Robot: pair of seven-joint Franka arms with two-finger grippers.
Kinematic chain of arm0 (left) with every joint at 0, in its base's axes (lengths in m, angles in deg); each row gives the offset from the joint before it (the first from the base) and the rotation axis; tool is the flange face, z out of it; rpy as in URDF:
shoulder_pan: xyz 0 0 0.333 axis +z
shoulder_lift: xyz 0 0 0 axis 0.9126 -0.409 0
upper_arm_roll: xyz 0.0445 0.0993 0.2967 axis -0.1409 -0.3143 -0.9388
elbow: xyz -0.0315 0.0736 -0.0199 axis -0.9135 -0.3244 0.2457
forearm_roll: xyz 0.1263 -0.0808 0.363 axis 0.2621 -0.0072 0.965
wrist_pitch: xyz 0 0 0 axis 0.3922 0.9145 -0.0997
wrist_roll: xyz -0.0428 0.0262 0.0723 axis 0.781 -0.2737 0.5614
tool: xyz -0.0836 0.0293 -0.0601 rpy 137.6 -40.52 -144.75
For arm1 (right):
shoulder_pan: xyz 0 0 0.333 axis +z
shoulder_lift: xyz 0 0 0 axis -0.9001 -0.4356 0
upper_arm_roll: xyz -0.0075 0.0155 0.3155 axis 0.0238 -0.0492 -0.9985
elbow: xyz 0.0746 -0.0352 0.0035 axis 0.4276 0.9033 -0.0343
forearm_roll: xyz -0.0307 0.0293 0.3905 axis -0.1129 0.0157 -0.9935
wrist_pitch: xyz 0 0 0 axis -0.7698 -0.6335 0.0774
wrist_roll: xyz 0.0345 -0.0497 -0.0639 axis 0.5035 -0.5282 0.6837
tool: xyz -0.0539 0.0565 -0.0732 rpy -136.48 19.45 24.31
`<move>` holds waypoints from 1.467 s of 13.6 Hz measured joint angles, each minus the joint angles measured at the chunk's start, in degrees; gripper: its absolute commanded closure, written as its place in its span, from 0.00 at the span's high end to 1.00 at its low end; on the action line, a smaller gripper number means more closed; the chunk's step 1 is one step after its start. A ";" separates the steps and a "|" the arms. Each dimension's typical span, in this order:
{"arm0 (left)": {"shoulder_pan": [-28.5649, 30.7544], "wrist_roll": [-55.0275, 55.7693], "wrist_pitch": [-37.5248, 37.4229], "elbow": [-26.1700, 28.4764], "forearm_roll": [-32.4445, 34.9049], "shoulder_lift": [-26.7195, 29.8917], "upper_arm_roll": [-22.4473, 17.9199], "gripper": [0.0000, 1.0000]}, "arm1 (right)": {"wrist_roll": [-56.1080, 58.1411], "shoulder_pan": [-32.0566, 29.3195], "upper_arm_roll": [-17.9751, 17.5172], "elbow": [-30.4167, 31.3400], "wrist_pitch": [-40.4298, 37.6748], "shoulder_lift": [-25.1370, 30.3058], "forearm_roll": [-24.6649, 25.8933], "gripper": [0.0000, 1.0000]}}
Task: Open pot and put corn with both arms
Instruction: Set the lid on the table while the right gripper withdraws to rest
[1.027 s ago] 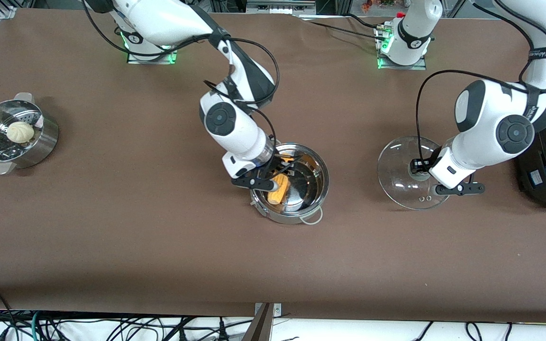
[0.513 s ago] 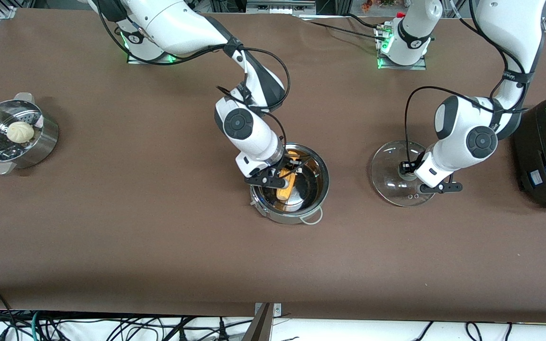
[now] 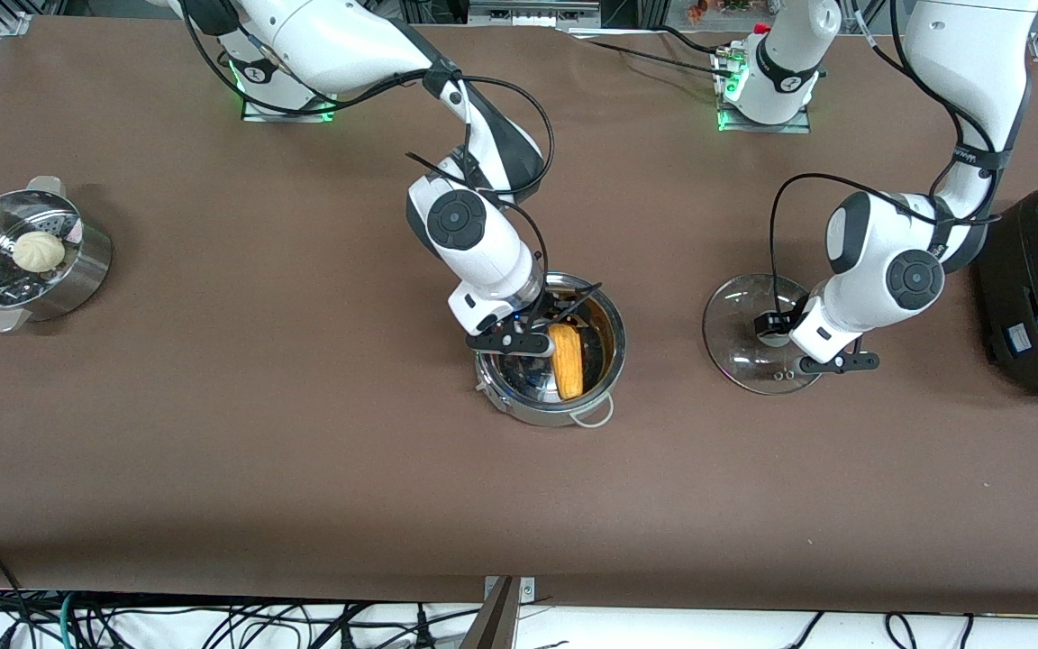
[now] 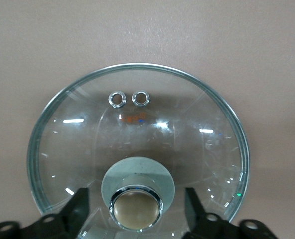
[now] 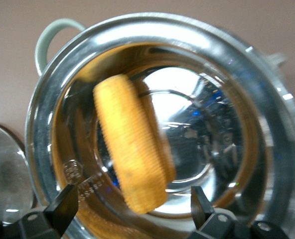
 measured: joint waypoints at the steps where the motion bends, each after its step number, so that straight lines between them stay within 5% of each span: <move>1: 0.04 0.03 -2.27 -1.03 0.00 0.83 0.00 1.00 | 0.05 -0.04 0.86 -0.15 -2.41 0.88 1.06 1.00; 5: 0.05 0.03 -19.74 -9.09 0.00 8.98 0.09 0.99 | 1.91 -0.14 4.97 -0.62 -15.05 6.80 6.74 1.00; 11: 1.29 0.07 -38.99 -25.75 0.00 17.32 -0.14 1.00 | 26.73 -0.84 22.88 -0.77 -37.00 15.98 7.27 1.00; 14: 1.28 0.38 -41.41 -28.98 0.00 17.43 0.03 1.00 | 31.52 -3.45 26.09 1.73 -44.07 21.58 7.12 1.00; 16: 1.39 0.38 -41.48 -28.98 0.00 17.23 -0.10 1.00 | 36.21 -12.28 21.65 8.68 -45.20 28.79 7.24 1.00; 20: 1.54 0.38 -41.66 -29.07 0.00 17.18 -0.10 1.00 | 41.70 -37.25 1.32 22.49 -43.24 42.81 13.00 1.00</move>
